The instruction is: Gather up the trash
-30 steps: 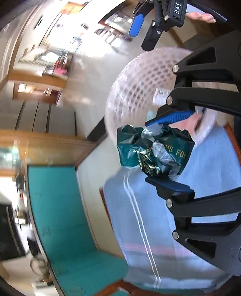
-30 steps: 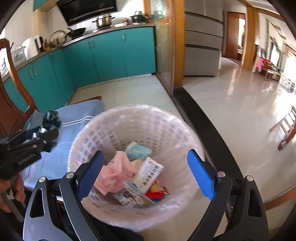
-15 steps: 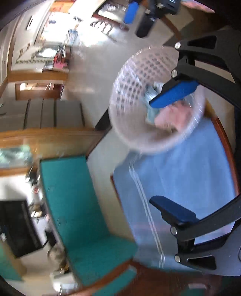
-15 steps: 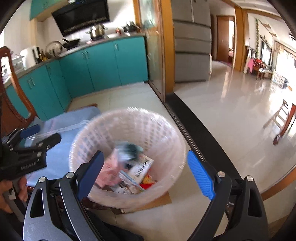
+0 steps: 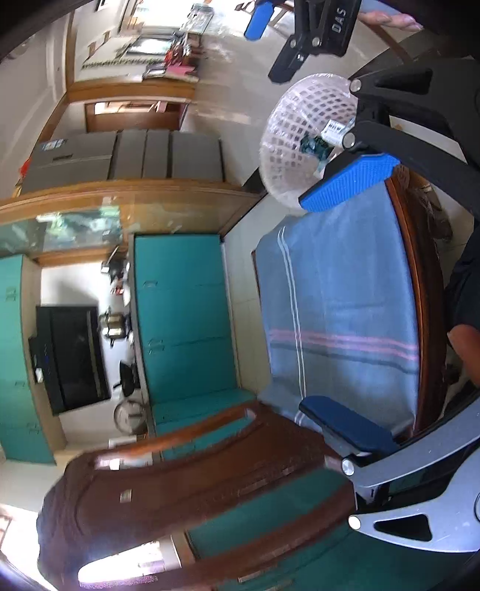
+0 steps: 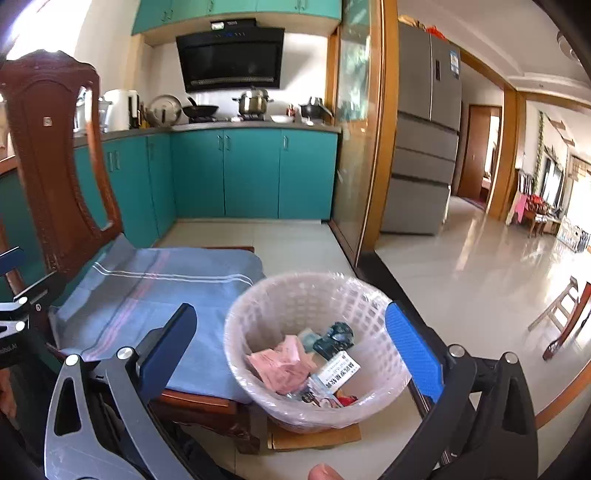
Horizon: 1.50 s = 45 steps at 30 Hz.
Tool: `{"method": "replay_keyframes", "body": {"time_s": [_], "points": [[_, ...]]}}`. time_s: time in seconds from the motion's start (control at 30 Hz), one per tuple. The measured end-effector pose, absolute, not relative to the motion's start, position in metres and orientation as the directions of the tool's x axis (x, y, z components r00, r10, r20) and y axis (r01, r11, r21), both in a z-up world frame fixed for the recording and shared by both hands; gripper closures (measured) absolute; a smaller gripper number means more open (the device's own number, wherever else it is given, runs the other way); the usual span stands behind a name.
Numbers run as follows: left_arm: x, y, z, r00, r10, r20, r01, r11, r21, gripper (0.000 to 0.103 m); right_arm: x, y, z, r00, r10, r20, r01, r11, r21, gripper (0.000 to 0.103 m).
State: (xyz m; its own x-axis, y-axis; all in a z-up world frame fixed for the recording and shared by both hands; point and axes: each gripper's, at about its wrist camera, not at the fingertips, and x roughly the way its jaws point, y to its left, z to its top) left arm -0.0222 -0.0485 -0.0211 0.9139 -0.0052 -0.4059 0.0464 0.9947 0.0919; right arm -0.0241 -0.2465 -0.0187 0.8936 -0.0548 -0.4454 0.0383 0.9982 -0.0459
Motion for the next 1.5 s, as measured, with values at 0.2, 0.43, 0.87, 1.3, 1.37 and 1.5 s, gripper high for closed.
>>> {"method": "replay_keyframes", "body": {"time_s": [0.2, 0.43, 0.87, 1.3, 1.37, 1.5], "points": [[-0.043, -0.031, -0.005, 0.927, 0.025, -0.374, 0.004, 0.997, 0.077, 0.003, -0.05, -0.232, 0.005, 0.922, -0.052, -0.383, 0.033, 0.998, -0.055, 0.003], [-0.066, -0.026, 0.01, 0.946, 0.042, -0.322, -0.014, 0.996, 0.088, 0.003, -0.072, -0.223, 0.018, 0.942, -0.053, -0.33, 0.031, 0.997, -0.071, 0.003], [-0.068, -0.023, 0.01, 0.94, 0.04, -0.338, -0.01, 0.996, 0.092, 0.003, -0.074, -0.215, 0.018, 0.942, -0.056, -0.331, 0.027, 0.995, -0.091, 0.003], [-0.063, -0.021, 0.008, 0.932, 0.035, -0.36, -0.004, 0.996, 0.088, 0.003, -0.067, -0.209, 0.015, 0.938, -0.048, -0.344, 0.013, 0.994, -0.105, 0.003], [-0.062, -0.021, 0.008, 0.932, 0.035, -0.36, -0.004, 0.996, 0.088, 0.003, -0.066, -0.208, 0.015, 0.937, -0.045, -0.346, 0.009, 0.995, -0.104, 0.003], [-0.061, -0.021, 0.007, 0.93, 0.029, -0.368, 0.002, 0.996, 0.084, 0.003, -0.064, -0.207, 0.015, 0.936, -0.051, -0.35, 0.013, 0.994, -0.111, 0.003]]}}
